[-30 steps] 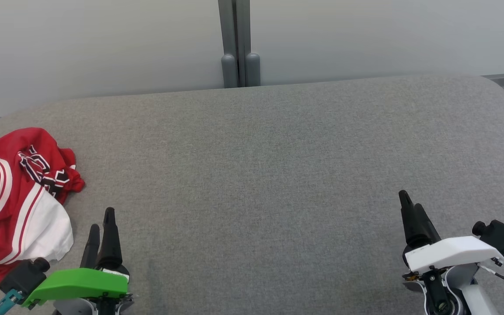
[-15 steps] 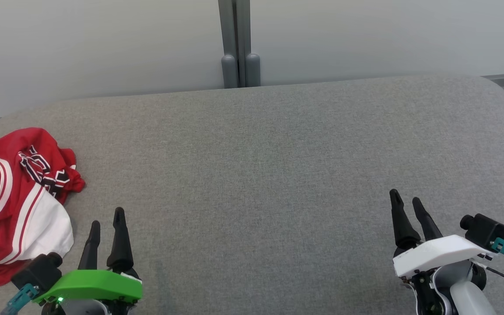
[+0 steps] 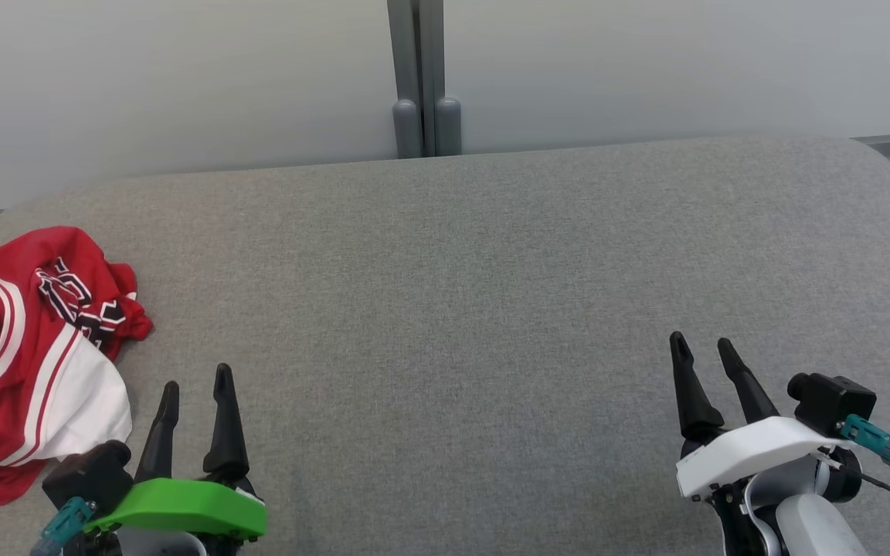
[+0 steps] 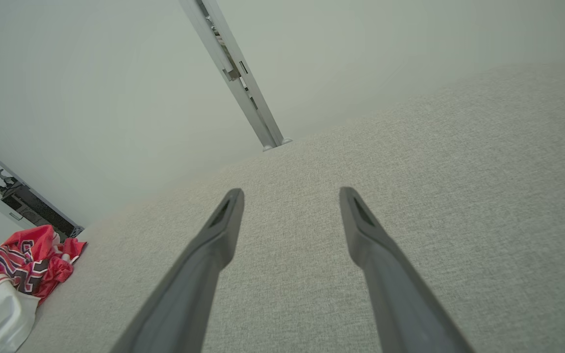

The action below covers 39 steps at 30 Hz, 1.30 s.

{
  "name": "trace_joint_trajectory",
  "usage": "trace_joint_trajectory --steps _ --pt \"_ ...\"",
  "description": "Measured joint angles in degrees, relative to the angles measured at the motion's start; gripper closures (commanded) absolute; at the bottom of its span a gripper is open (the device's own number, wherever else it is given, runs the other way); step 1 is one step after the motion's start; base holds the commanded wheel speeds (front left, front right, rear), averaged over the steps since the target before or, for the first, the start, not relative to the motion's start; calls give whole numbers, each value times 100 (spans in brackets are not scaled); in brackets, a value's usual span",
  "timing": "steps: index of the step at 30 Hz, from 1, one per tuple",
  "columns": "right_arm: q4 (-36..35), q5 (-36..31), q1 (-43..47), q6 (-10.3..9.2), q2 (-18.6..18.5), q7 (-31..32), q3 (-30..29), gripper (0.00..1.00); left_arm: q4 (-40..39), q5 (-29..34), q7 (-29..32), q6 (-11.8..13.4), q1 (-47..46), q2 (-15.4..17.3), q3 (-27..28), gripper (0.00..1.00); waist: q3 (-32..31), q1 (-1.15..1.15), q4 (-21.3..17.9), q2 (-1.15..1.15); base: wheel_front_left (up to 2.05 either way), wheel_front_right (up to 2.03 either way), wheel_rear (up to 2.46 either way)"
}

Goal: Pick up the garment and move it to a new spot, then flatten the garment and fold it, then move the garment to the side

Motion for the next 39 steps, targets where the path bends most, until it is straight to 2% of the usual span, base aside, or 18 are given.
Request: trace_joint_trajectory --steps 24,39 --pt "-30 -1250 -1 0 -9 -147 165 0 27 1295 -327 -51 92 9 -123 0 -31 0 -37 0 0 0 0" --pt "-42 -1813 -25 1 -16 -227 202 0 208 1630 -497 49 99 18 -179 0 -31 0 -54 0 0 0 0"
